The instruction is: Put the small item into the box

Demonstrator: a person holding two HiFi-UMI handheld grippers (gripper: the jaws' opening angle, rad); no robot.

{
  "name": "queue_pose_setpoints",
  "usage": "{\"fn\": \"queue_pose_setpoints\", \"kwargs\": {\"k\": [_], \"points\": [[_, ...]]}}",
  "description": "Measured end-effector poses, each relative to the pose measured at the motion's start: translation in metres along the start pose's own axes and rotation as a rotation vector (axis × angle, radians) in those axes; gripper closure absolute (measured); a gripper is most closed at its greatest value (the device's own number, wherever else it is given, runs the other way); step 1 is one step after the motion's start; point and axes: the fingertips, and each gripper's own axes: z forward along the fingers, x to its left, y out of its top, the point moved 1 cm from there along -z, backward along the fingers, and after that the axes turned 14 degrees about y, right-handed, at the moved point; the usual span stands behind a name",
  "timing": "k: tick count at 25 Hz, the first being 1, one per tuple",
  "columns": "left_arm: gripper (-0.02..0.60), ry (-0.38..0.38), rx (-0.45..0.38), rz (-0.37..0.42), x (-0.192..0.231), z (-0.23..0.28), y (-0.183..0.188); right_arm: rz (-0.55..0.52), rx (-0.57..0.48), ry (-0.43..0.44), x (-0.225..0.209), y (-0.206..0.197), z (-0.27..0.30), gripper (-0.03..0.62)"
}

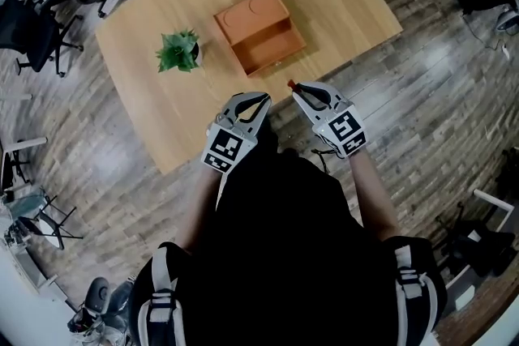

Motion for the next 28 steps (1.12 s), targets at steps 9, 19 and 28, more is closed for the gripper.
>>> {"fn": "queue_pose_setpoints", "kwargs": {"k": [9,19,28], "points": [[0.554,-0.003,-0.003,-0.004,0.056,0.014,-0.005,0.000,0.037,0.009,-0.026,0.013,0.048,0.526],[0.555,0.023,-0.015,-0.019,0.113,0.013,-0.014,-0.043,0.068,0.003,-0.041,0.034,0.092,0.526],[0.554,0.062,-0.023,-0.056,0.129,0.007,-0.018,-0.035,0.101,0.021,-0.046,0.031,0.104,0.526]]}}
